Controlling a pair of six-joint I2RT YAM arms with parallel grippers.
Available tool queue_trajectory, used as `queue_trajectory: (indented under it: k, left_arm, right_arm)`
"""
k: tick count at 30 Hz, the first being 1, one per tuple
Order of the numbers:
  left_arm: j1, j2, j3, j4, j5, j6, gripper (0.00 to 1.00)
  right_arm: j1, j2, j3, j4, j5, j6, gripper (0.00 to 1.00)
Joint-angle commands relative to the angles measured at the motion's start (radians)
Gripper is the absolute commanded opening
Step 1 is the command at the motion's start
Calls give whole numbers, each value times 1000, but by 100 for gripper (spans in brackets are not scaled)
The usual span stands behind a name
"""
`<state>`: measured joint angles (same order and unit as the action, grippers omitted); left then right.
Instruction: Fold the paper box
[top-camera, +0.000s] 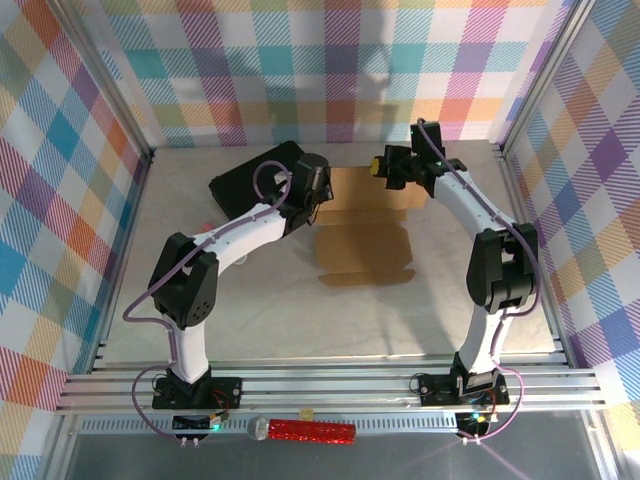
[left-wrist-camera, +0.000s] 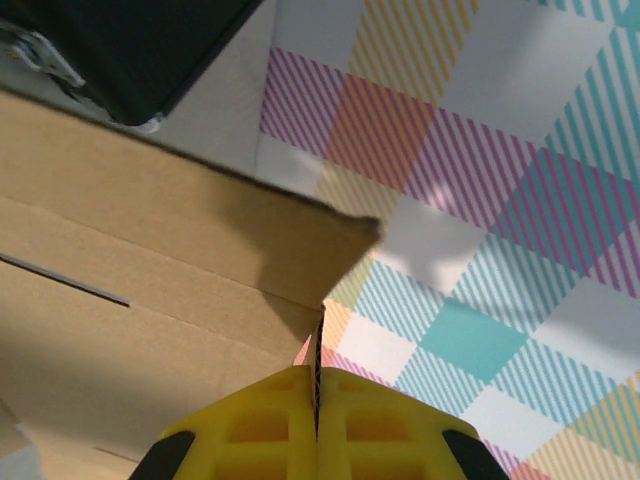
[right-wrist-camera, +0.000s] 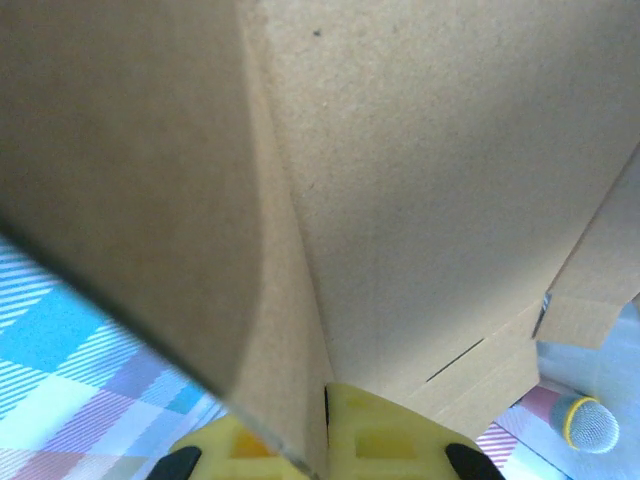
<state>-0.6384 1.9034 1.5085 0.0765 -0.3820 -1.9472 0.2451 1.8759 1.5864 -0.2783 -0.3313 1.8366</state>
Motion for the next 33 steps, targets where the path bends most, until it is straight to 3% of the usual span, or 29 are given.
queue_trajectory:
  k: [1, 7, 14, 17, 19, 27, 30, 33]
  left_arm:
    - [0, 12, 91, 30, -30, -27, 0]
    - [6, 45, 163, 66, -43, -70, 0]
    - [-13, 68, 150, 155, -38, -141, 0]
    - [-19, 51, 94, 174, -21, -160, 21]
    - [-19, 40, 44, 199, -5, -177, 29]
    - [-15, 31, -94, 337, 39, -204, 32]
    - [4, -14, -104, 363, 63, -104, 40]
    - [31, -105, -106, 261, 127, -27, 46]
  right_arm:
    - [30, -47, -12, 35, 83, 326, 0]
    - [44, -72, 14, 93, 153, 313, 0]
    - [78, -84, -71, 258, 201, 334, 0]
    - [78, -81, -93, 339, 229, 317, 0]
    - [78, -73, -104, 374, 225, 305, 0]
    - [79, -73, -184, 455, 202, 273, 0]
    - [76, -82, -208, 462, 200, 250, 0]
    - [71, -100, -231, 464, 185, 261, 0]
